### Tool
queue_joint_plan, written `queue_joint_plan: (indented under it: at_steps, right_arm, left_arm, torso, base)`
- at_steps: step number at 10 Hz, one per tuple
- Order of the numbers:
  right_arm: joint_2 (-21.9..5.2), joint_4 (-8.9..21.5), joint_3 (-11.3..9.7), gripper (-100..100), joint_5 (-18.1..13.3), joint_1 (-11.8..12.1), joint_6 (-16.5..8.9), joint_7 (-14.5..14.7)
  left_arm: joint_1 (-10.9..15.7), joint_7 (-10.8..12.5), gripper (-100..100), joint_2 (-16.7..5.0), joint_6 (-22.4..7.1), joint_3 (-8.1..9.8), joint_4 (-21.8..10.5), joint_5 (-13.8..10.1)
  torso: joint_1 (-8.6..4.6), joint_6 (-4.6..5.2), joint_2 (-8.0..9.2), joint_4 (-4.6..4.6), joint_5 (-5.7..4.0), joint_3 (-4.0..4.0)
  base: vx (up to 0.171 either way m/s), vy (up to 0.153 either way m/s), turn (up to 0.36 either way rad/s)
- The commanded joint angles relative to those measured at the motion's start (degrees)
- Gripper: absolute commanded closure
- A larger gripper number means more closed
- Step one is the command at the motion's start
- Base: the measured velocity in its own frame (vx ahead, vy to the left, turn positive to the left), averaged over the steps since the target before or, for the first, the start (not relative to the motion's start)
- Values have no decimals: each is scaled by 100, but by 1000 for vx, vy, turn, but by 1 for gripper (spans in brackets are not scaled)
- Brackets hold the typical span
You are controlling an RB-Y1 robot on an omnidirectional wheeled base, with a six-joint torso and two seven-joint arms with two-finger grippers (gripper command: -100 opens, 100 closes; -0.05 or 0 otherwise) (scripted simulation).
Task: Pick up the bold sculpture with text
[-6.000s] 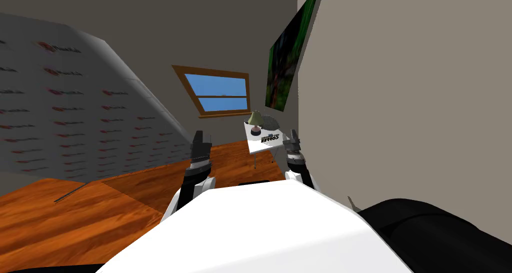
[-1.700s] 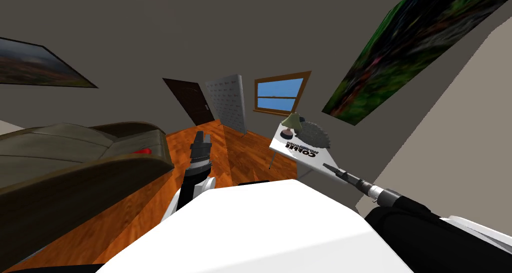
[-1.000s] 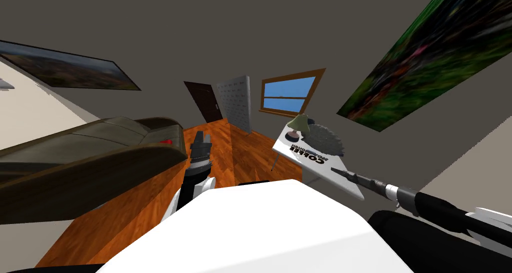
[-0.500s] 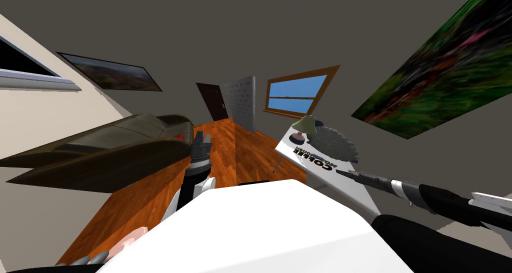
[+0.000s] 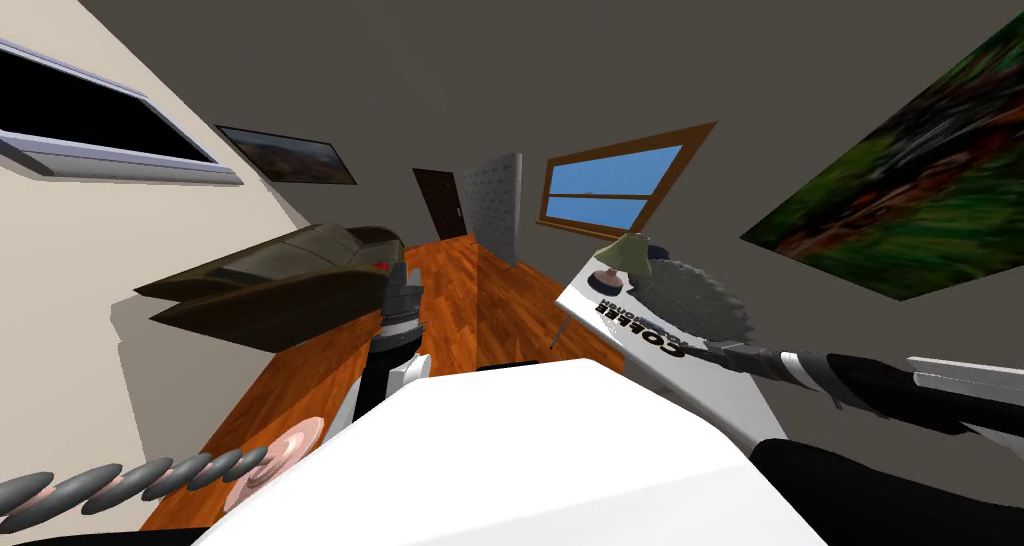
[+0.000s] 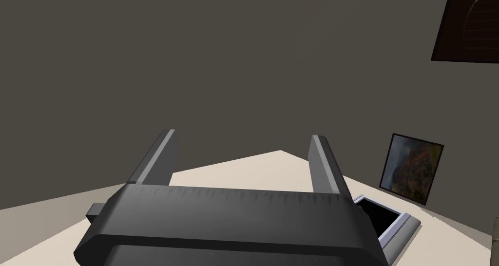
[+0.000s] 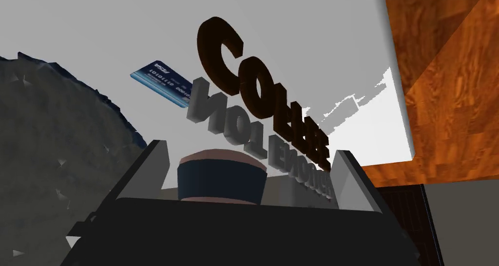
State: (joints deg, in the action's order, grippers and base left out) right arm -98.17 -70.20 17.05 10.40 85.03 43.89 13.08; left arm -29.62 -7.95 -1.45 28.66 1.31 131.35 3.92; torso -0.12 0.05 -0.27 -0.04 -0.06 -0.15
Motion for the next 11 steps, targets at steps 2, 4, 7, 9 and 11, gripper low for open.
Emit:
queue_joint_plan:
  at_steps: [2, 4, 7, 9, 11]
  right_arm:
    - [-442, 258, -48, -100, -144, 236, 72, 94]
    - [-759, 379, -41, -100, -248, 421, 104, 147]
    - [-1085, 483, -38, -100, -350, 595, 134, 195]
    - [-1477, 640, -41, -100, -537, 895, 188, 277]
    - [-1703, 696, -47, -100, -619, 1018, 211, 310]
  left_arm:
    - [-1, 0, 0, 0, 0, 1, 0, 0]
    - [-1, 0, 0, 0, 0, 0, 0, 0]
    - [-1, 0, 0, 0, 0, 0, 0, 0]
    - [-1, 0, 0, 0, 0, 0, 0, 0]
    - [-2, 0, 0, 0, 0, 1, 0, 0]
  torso:
    - [1, 7, 0, 1, 0, 1]
    - [4, 7, -1, 1, 1, 0]
    - [8, 3, -4, 0, 2, -2]
    - [10, 3, -4, -1, 2, -2]
    - [12, 11, -4, 0, 3, -2]
  base:
    - [-2, -5, 129]
    - [2, 1, 130]
    - [5, 5, 127]
    - [9, 16, 205]
    - [11, 16, 84]
